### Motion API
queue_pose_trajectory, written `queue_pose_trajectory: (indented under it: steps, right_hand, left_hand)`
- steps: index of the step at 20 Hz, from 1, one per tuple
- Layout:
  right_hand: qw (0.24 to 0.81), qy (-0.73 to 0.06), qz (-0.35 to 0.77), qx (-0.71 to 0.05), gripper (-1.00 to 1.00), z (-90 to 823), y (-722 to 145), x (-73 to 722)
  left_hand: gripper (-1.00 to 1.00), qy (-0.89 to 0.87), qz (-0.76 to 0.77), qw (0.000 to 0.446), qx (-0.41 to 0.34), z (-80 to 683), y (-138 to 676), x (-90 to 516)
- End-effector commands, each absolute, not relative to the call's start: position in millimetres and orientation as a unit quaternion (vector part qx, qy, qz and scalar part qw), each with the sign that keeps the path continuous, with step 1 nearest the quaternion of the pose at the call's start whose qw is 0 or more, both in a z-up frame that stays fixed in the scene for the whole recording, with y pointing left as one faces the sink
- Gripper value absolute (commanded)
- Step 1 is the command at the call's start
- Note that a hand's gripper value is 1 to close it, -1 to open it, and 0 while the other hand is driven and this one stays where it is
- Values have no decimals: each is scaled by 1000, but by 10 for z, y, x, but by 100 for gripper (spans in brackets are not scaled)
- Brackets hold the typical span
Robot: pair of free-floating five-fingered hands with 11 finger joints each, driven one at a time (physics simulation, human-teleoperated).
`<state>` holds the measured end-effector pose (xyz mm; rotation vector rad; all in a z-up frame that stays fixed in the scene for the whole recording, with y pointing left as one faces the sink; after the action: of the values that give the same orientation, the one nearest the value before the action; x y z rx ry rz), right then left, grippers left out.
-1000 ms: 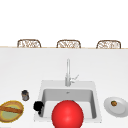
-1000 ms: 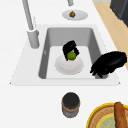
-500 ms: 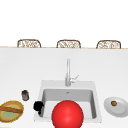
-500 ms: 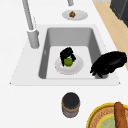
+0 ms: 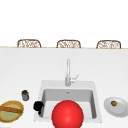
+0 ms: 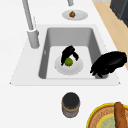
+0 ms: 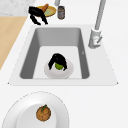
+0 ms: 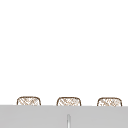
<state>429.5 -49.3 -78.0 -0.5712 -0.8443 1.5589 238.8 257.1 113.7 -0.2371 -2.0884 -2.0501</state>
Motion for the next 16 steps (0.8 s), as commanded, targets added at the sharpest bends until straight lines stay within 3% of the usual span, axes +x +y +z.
queue_pose_trajectory:
  steps: [1, 9, 16]
  right_hand:
    - [589, -371, 672, -251, -100, -602, -555, 4349]
    - [588, -384, 670, -241, -100, -96, -678, 4380]
    - [548, -441, 657, -270, -100, 65, -802, 4525]
  left_hand:
    - [0, -708, -695, 103, -80, 1137, 2571, 2388]
    - [0, -708, -695, 103, -80, 1137, 2571, 2388]
    - [0, -708, -695, 103, -80, 1137, 2571, 2388]
